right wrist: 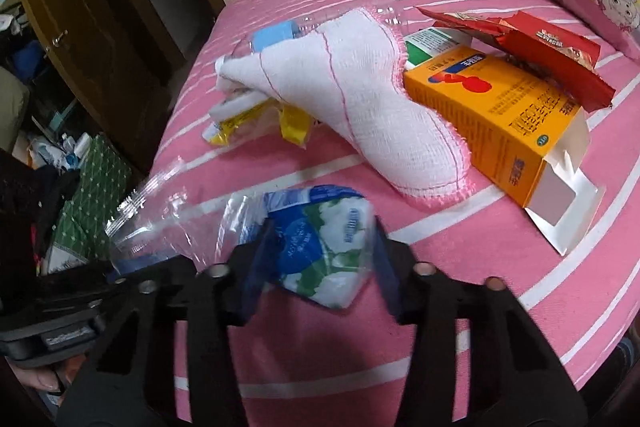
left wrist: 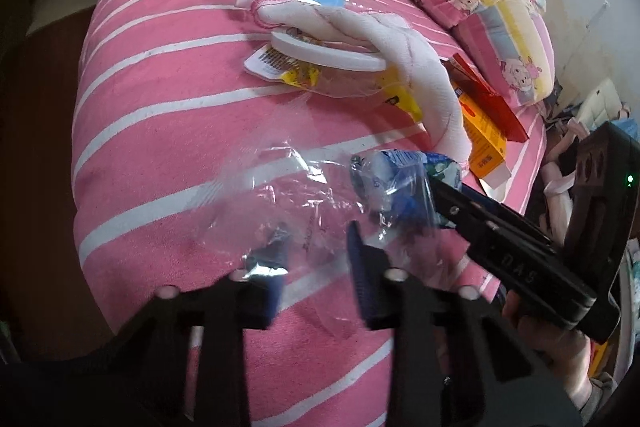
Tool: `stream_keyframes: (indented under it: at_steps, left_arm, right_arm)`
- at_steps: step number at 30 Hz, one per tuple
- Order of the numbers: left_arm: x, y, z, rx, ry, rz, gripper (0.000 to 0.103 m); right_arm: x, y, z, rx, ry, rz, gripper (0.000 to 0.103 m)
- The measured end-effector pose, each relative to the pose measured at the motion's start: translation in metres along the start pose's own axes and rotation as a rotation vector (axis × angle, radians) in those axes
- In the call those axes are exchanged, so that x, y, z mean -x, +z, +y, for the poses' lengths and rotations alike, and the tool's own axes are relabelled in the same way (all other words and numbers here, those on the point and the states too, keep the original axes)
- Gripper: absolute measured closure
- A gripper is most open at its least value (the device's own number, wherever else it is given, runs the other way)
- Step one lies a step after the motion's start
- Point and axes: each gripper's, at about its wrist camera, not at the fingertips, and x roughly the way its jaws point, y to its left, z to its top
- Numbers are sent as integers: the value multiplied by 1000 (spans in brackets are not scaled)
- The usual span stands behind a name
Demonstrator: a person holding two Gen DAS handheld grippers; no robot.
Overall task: Collect trash
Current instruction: 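Grasp the clear plastic bag with the left gripper while the right grasps the blue wrapper, then carry the bag and wrapper in both grippers over the blue trash bin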
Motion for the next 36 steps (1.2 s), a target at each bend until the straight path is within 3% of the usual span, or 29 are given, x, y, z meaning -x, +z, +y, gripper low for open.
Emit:
stream_keyframes:
  at_steps: [5, 9, 17, 27, 29, 36]
  left_arm:
    - [5, 0, 7, 36, -28, -21, 90]
    - [16, 0, 4, 44, -45, -64, 90]
    - [43, -5, -2, 57, -96, -150, 90]
    - [86, -22, -31, 4, -136, -233, 90]
    - [96, -25, -42, 3, -187, -233, 90]
    - [130, -35, -99, -85, -240, -277, 90]
  right_arm:
    - [2, 1, 1, -5, -5, -8, 84]
    - [13, 5, 7, 15, -2, -54, 90]
    - [58, 8, 15, 41, -22, -210, 91]
    - [129, -7, 25, 77, -42, -394, 91]
    - [147, -11, 22, 54, -33, -418, 91]
    - [211, -38, 18, 34, -64, -501, 91]
